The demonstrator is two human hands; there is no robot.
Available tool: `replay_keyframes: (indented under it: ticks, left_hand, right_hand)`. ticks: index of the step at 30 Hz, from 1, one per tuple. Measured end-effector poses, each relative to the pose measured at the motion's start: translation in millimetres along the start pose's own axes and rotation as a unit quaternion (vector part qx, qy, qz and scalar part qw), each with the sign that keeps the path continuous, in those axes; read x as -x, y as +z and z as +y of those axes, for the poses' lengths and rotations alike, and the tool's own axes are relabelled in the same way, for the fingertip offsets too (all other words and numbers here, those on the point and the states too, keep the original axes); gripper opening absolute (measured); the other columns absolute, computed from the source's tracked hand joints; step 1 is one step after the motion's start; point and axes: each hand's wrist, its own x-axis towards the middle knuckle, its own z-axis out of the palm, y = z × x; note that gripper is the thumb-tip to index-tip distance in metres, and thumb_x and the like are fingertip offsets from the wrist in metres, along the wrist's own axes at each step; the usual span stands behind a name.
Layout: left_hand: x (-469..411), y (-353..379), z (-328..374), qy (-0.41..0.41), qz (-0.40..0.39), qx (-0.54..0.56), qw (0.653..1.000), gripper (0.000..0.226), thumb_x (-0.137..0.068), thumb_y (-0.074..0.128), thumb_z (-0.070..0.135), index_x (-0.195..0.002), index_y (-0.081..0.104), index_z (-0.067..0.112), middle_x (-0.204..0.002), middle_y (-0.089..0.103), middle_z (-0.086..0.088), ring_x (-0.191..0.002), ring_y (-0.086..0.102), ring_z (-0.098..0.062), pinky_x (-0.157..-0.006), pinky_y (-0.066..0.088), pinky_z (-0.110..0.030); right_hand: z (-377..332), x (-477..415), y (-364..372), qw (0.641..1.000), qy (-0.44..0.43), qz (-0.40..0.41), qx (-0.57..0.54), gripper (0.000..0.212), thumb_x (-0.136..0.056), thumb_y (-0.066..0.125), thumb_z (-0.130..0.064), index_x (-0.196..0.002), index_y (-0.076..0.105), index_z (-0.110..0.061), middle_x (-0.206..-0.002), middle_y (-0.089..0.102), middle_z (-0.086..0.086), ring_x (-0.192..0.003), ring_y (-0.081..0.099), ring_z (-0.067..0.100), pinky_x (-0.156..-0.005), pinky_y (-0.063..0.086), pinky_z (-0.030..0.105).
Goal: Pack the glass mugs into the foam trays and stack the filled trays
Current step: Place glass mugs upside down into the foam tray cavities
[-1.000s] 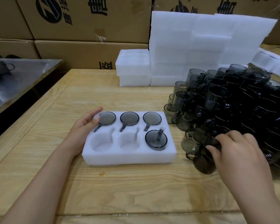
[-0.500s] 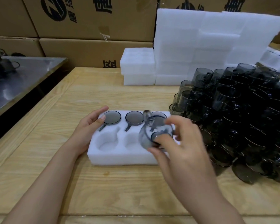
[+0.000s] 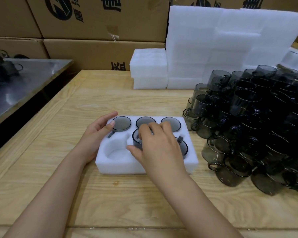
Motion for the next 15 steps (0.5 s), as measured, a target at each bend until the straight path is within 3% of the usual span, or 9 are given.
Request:
replay_keyframes:
  ticks: [5, 8, 15]
  left_hand:
    - [-0.4, -2.1, -1.3, 0.012, -0.009, -0.013, 1.000, 0.033, -0.093, 0.053, 0.021, -0.125, 0.061, 0.027, -0.138, 0.055, 0.003, -0.116, 0.061, -0.014, -0.076, 0.055, -0.020]
    - [-0.9, -3.1, -1.3, 0.011, -0.020, -0.018, 1.000, 0.034, -0.090, 0.055, 0.024, -0.123, 0.061, 0.031, -0.143, 0.050, 0.006, -0.124, 0.055, -0.014, -0.082, 0.054, -0.022]
    - [-0.8, -0.7, 0.2, 0.024, -0.021, -0.023, 0.999, 0.037, -0.083, 0.057, 0.028, -0.120, 0.063, 0.030, -0.141, 0.048, 0.020, -0.123, 0.053, -0.004, -0.079, 0.052, -0.016]
  right_hand:
    - [6.2, 1.7, 1.0, 0.999, -0.014, -0.038, 0.009, 0.059, -0.064, 0.080, -0.047, -0.105, 0.067, -0.005, -0.086, 0.063, 0.008, -0.086, 0.058, 0.028, -0.075, 0.048, 0.032]
    - [10.2, 2.5, 2.0, 0.998, -0.037, -0.054, -0.004, 0.056, -0.067, 0.078, -0.046, -0.101, 0.068, -0.003, -0.085, 0.062, 0.010, -0.084, 0.060, 0.030, -0.078, 0.049, 0.035]
    - [10.0, -0.5, 7.9, 0.998, -0.039, -0.031, 0.042, 0.048, -0.063, 0.075, -0.057, -0.080, 0.070, -0.013, -0.064, 0.060, -0.001, -0.060, 0.059, 0.018, -0.058, 0.048, 0.024]
